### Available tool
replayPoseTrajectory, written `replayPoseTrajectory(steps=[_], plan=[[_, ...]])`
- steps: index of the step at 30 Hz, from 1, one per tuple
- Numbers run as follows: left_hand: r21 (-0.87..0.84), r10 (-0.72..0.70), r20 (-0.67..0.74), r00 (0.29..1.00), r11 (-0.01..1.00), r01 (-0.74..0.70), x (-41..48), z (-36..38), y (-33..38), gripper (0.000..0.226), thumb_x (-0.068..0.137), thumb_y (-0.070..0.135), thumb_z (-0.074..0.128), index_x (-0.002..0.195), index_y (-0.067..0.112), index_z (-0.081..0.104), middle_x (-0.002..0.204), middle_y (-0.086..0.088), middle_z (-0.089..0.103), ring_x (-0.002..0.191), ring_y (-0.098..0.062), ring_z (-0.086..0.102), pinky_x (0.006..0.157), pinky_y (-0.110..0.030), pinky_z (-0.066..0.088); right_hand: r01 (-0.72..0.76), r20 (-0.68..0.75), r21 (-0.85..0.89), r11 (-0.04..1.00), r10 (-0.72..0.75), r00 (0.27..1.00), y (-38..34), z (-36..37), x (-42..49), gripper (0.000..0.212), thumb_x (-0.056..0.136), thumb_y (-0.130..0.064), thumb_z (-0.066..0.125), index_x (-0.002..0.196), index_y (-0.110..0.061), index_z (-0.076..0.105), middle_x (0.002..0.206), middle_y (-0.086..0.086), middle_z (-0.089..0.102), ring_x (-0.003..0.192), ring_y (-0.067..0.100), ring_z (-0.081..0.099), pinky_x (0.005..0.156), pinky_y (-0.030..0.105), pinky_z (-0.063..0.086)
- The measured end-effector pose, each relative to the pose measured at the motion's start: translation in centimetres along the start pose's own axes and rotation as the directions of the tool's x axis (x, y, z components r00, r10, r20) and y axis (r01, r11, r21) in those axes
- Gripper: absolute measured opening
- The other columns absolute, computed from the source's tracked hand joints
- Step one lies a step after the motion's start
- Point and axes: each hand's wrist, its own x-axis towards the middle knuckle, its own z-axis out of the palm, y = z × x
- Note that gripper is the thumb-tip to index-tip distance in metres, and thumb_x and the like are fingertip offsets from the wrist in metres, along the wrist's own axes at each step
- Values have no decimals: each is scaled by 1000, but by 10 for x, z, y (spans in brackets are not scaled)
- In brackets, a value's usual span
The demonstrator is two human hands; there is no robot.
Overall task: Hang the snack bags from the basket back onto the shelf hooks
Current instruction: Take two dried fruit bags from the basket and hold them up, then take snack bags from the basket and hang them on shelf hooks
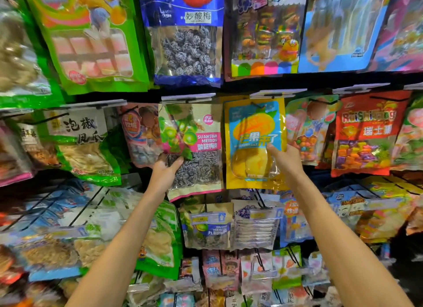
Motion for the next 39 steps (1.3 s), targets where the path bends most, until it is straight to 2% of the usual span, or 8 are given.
replayPoseTrajectory(steps=[7,12,15,19,22,26,32,39], plan=[[34,-39,4,999,999,39,0,-6,6,49,95,41,62,137,23,46,110,10,60,90,-7,56,77,-28,44,0,46,-24,1000,1,999,14,1,9,30,99,-28,58,125,-16,64,115,-4,68,106,15,63,88,34,50],[127,-43,52,998,991,36,-13,-4,7,18,97,36,60,105,19,62,89,1,64,86,-20,61,69,-29,44,31,84,-124,992,-21,996,15,1,-1,26,99,-35,57,116,-17,65,108,0,69,97,17,63,81,35,52],[182,-102,74,992,979,87,-17,-5,1,21,98,36,59,98,15,61,91,-20,63,86,-24,64,77,-37,51,21,117,-316,949,17,993,16,-6,-13,42,98,-40,55,104,1,62,96,22,66,90,38,63,76,49,55],[307,-126,70,990,947,99,-32,-13,6,59,100,34,55,147,5,36,96,1,66,99,-14,62,90,-38,53,46,157,-496,867,38,987,6,-18,-27,48,95,-45,56,117,-2,60,115,16,65,106,34,63,89,51,53],[520,-30,51,998,854,-1,-40,-30,12,52,100,32,53,144,7,39,122,-3,63,121,-21,53,84,-29,41,124,199,-662,739,14,980,-7,-20,-43,50,98,-38,55,131,-1,51,121,13,62,112,32,58,85,37,47],[725,149,178,973,648,-232,-45,-56,14,13,97,34,55,104,24,52,104,-1,64,103,-27,62,82,-43,52,245,302,-844,477,46,952,-16,-13,-70,49,96,-38,58,132,-7,45,127,18,56,111,37,56,86,45,50],[940,-71,256,964,250,-231,-73,-89,24,55,100,44,46,148,23,30,141,-9,46,131,-35,41,102,-52,40,314,330,-942,116,176,927,-42,22,-118,56,98,-45,50,143,-15,36,149,12,34,135,36,33,105,52,33],[951,-24,269,963,162,-262,-134,-173,23,49,99,43,46,143,24,37,144,-11,42,134,-36,36,108,-55,33,418,415,-908,-2,134,900,-58,72,-195,62,97,-47,52,147,-15,35,150,14,33,140,37,28,111,55,30]])
